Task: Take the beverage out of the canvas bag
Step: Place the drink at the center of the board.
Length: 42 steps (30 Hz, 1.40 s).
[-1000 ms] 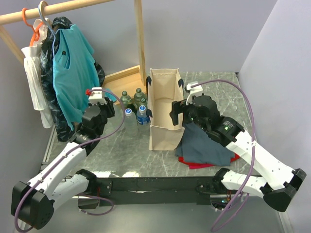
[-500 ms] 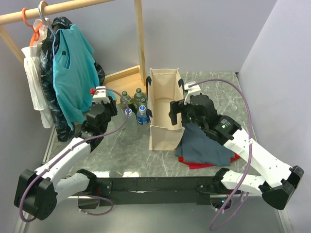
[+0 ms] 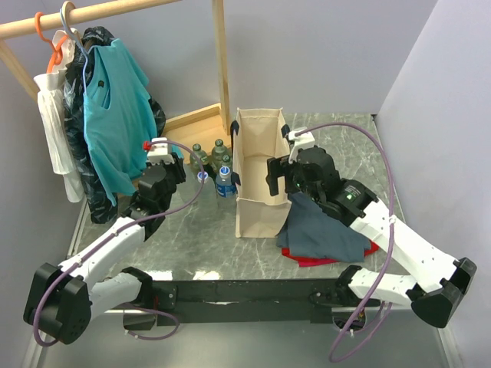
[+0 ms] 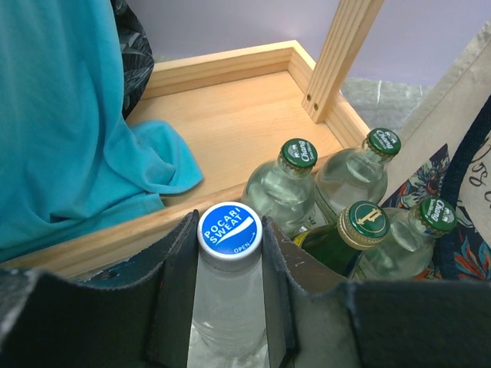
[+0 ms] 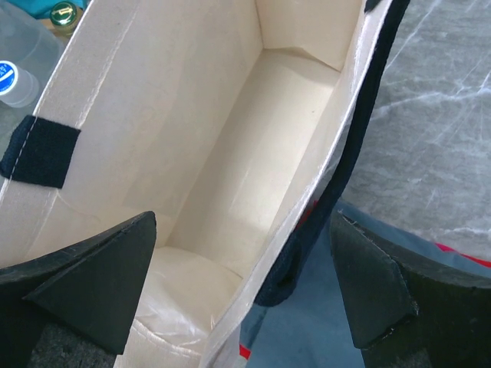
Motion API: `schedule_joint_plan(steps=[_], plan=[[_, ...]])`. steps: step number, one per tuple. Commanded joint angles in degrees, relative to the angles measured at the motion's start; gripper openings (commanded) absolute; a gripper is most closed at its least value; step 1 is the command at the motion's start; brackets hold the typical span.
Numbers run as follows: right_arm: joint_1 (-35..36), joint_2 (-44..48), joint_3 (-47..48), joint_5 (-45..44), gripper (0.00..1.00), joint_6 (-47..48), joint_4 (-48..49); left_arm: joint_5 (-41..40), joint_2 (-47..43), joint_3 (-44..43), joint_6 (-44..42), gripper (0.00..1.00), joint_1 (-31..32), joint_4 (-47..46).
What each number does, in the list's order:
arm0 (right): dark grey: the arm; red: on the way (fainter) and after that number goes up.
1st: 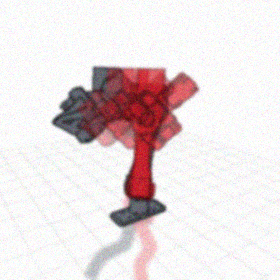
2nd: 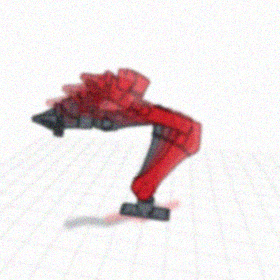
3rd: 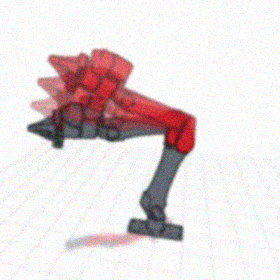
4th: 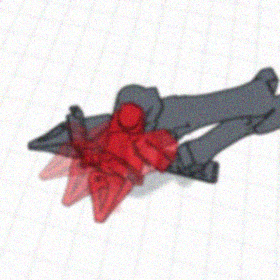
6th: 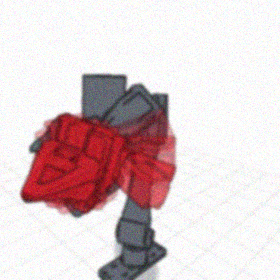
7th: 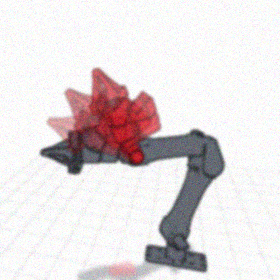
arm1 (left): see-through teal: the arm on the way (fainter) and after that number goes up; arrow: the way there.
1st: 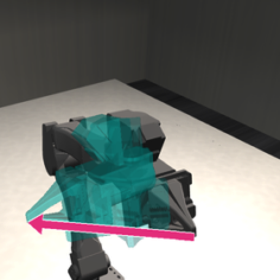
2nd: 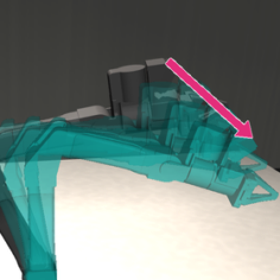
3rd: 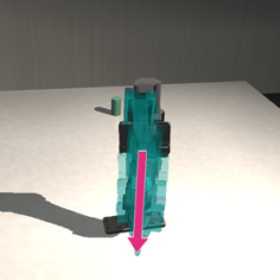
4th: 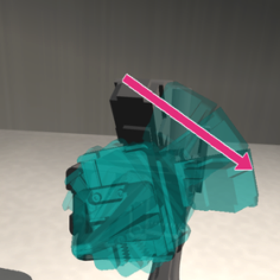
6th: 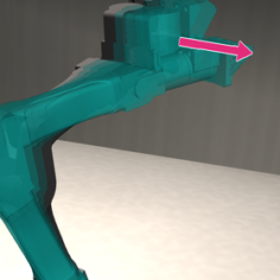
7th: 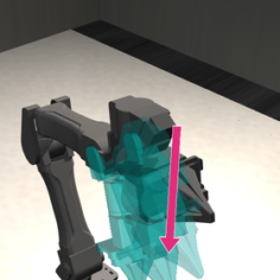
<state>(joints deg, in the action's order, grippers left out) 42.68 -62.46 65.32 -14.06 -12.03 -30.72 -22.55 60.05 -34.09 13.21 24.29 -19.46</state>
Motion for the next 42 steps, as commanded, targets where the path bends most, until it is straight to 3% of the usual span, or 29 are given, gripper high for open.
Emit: schedule_joint_plan(steps=[1,16,23,33,35,39,41,42], plan=[[0.5,-0.9,3.4,-1.8,1.0,0.6,0.7,-0.8,-0.6,-2.1,0.4,0.01,-0.2,-11.7],[0.5,-0.2,2.7,-1.8,1.0,0.2,0.7,0.5,1.7,-3.5,1.1,0.04,0.0,-9.9],[0.5,0.1,2.3,-1.8,1.0,0.3,1.0,0.9,1.5,-3.8,2.2,0.16,0.0,-9.2],[0.4,0.4,1.9,-2.0,1.0,0.3,1.2,3.0,2.8,-4.8,3.1,0.25,0.1,-7.9],[0.5,0.4,1.9,-1.9,1.0,0.3,1.1,3.1,2.8,-4.8,3.0,0.36,0.2,-7.8],[0.5,0.3,2.0,-1.8,1.0,0.3,1.1,2.9,2.1,-4.7,2.7,0.36,0.4,-7.3],[0.5,0.3,1.8,-1.7,1.0,0.3,1.4,2.9,2.1,-4.7,2.8,0.45,0.4,-7.3],[0.5,0.3,1.8,-1.6,1.0,0.3,1.4,3.3,2.2,-4.8,2.7,0.45,0.4,-7.1]])
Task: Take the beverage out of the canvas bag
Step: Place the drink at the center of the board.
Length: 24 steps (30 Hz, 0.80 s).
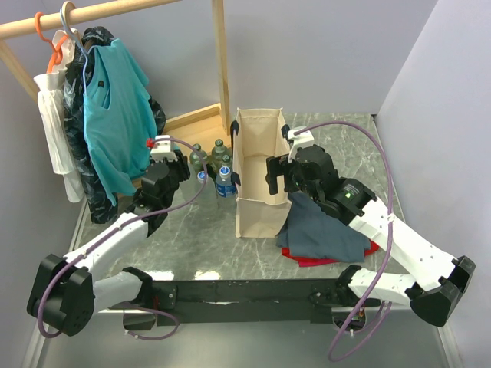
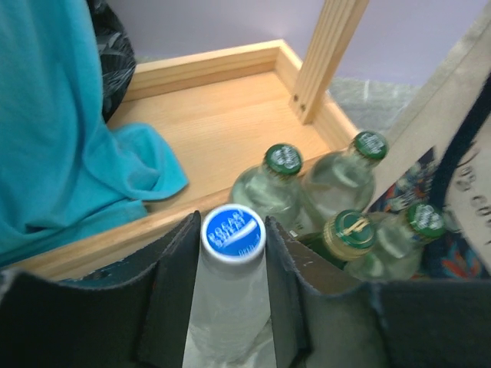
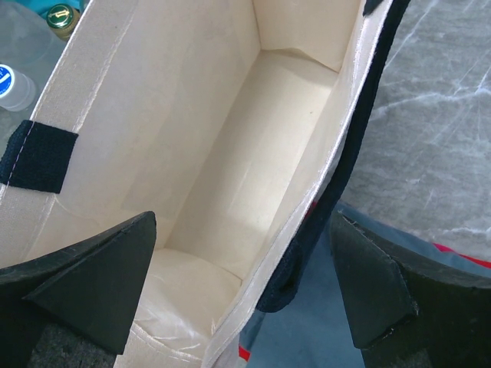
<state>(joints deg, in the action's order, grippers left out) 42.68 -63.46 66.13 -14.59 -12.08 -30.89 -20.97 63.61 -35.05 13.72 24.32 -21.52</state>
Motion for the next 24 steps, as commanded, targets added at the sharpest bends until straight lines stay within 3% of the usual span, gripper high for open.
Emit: schedule_joint_plan(steps=[1,7,24], plan=[[0.4,1.4,1.1,-1.1,1.0,0.3,1.5,2.3,-1.2,-4.1,2.1,0.44,0.4,-4.3],[0.4,1.8,1.0,-0.7,1.0,0.2,1.5,2.8,0.0,-5.4,2.3,0.56,0.5,-3.4],[0.4,2.1,1.5,-1.6,1.0,0.3,2.0,2.4,-1.0,-6.0,1.7,0.58,0.6,-2.1]])
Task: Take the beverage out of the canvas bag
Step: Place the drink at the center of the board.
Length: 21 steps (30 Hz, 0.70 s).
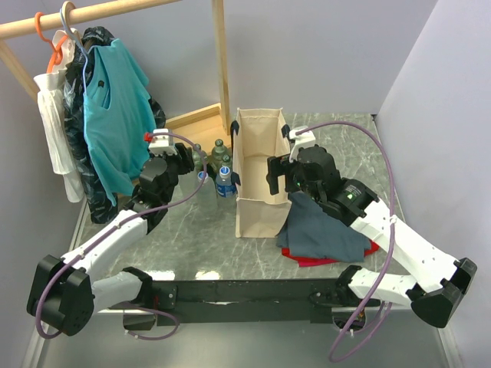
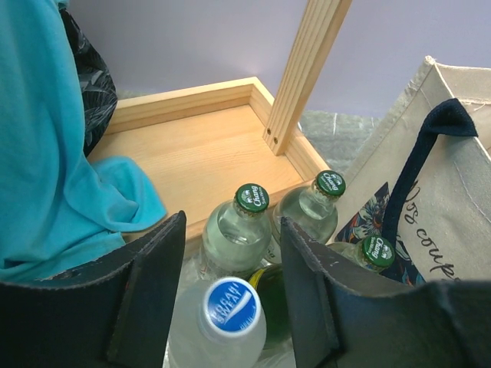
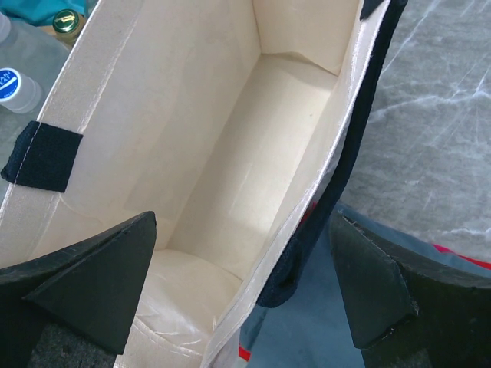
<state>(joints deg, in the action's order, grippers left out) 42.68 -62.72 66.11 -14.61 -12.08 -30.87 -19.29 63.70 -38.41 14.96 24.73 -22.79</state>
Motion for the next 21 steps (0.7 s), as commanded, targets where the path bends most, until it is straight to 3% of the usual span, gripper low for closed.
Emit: schedule_joint_plan(steps=[1,12,21], plan=[[0.4,1.5,1.5,-1.6,1.0,0.3,2.1,0.7,-1.2,-2.6,0.4,0.59,0.2,-0.5],[0.5,2.7,1.1,-2.8,1.0,0.1,2.7,1.4,-2.9,-4.2,0.3,0.66,0.2,1.6],[0.4,4.0,0.4,-5.2,1.0,0.3,3.7,6.3,-1.7,-11.1,-1.0,0.75,0.2,8.5]])
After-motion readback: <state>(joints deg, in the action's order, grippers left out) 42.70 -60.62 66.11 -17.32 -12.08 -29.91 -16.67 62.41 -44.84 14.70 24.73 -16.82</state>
